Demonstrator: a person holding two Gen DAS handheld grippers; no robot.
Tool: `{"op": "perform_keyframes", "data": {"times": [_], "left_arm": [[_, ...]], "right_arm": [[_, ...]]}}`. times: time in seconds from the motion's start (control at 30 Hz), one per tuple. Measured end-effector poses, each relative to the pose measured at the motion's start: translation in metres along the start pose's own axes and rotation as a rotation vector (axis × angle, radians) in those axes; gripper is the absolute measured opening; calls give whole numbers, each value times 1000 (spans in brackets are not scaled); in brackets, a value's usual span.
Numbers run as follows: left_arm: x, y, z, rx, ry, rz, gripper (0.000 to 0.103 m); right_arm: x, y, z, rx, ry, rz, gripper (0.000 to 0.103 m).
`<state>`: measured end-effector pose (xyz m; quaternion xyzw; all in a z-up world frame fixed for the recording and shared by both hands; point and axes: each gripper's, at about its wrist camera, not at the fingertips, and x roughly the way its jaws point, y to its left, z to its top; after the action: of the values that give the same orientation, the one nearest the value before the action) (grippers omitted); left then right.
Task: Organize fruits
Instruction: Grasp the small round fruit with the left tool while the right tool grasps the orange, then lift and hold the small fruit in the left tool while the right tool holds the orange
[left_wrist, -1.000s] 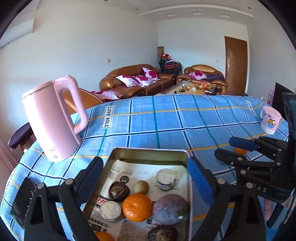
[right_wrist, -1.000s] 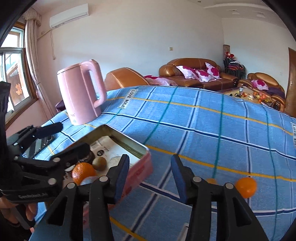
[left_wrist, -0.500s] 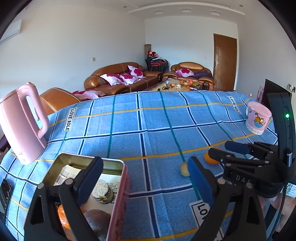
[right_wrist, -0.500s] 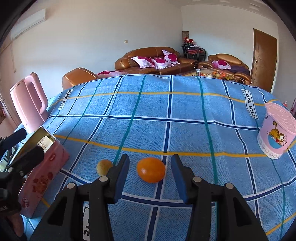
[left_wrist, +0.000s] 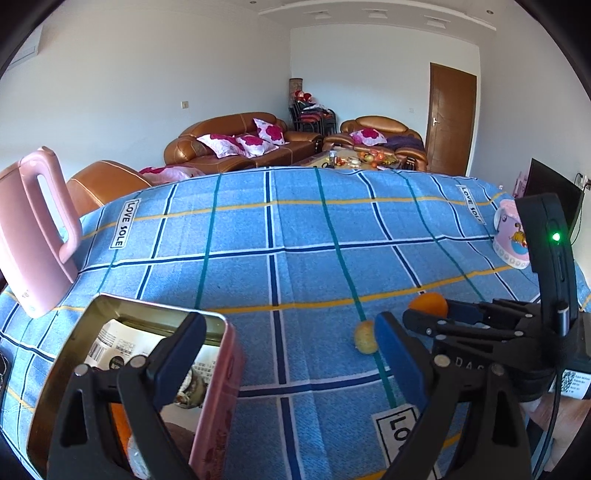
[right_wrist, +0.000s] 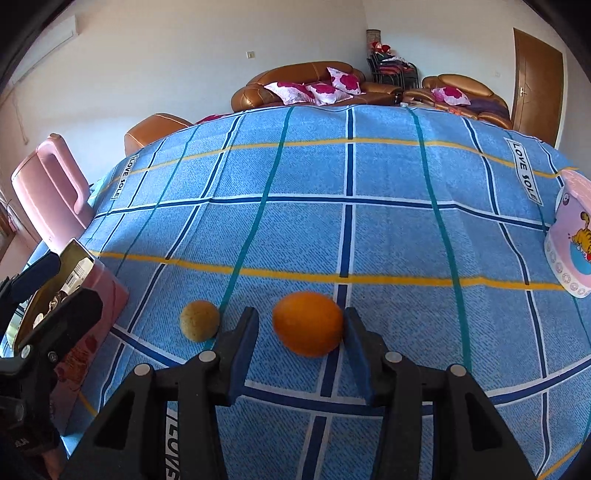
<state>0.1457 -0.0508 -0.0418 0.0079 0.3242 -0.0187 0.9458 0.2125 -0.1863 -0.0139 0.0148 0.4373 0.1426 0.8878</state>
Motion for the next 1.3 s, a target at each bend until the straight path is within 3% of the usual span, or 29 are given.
{"op": "perform_keyframes", "data": {"times": [0.03, 0.33, 0.6, 0.8, 1.0, 1.03, 1.1, 1.3], "left_arm": [[2, 1, -1, -8, 7, -7, 95], [10, -15, -4, 27, 31, -45, 90], [30, -36, -5, 83, 121, -120, 58], [48, -34, -10, 52, 195, -158, 51], [54, -40, -7, 53, 202, -181, 50], [56, -41, -7, 54, 206, -185, 48], [60, -43, -7, 58, 229, -208, 28], [59, -42, -6, 49, 226, -233, 26]], "right_arm": [[-1, 0, -1, 4, -4, 0, 38], [-33, -9, -19, 13, -80, -30, 38], [-35, -17, -19, 48, -90, -49, 38], [-38, -19, -19, 55, -98, -56, 38], [-37, -15, -18, 36, -89, -62, 38], [-36, -15, -18, 37, -88, -62, 38], [-35, -16, -18, 42, -82, -58, 38], [-33, -16, -18, 37, -72, -43, 38]]}}
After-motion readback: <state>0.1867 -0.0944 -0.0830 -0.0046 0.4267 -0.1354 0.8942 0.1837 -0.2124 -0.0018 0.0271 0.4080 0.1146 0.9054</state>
